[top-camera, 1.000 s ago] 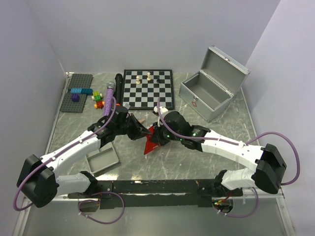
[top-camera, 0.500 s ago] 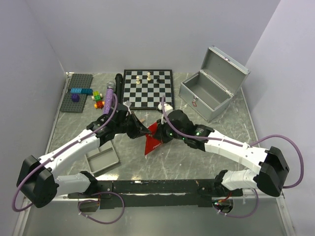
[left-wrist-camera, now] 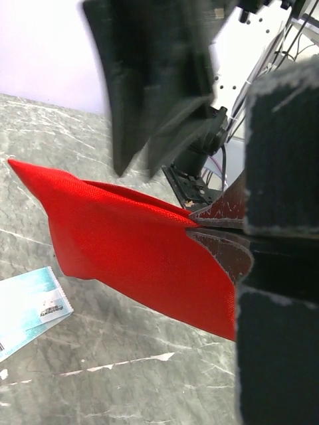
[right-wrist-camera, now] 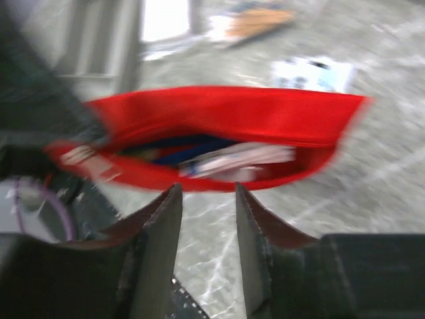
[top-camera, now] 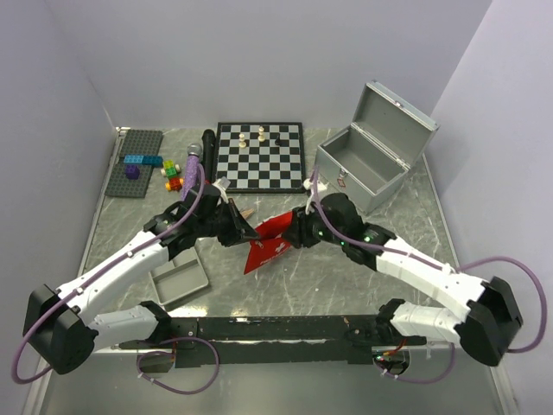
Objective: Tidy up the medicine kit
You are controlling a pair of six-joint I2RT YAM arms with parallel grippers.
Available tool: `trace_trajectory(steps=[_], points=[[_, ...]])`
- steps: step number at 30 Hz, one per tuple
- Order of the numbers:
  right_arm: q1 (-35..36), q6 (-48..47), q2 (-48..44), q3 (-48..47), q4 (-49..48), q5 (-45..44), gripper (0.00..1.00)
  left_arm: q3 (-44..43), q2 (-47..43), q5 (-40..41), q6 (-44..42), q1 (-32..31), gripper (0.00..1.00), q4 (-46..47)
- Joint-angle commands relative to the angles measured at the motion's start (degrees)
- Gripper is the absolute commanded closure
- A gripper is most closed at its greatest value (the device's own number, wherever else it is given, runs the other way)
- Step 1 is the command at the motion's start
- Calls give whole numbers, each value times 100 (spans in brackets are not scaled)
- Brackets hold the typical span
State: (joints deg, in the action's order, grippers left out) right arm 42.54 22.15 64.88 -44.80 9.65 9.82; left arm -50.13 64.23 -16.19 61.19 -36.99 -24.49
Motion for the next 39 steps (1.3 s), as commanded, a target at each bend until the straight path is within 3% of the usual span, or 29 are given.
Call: trace_trajectory(steps=[1,11,17,24,33,39], points=[[359,-185,-582,164,-894,529,51,-111,-165,-52,130,-27,99,383],[729,192,-442,-47,-1167,1039,47,-322,-156,-130,271,-19,99,717],[720,333,-134,-240,-1044,899,30,-296,-209,-350,341,-19,99,893],[711,378,-55,-372,-1062,696,28,-226,-261,-499,367,-27,99,1016],[711,395,130,-530,-1184,802,40,-146,-305,-640,438,-36,99,1192],[711,483,139,-530,-1264,749,58,-120,-297,-640,438,-36,99,1210]])
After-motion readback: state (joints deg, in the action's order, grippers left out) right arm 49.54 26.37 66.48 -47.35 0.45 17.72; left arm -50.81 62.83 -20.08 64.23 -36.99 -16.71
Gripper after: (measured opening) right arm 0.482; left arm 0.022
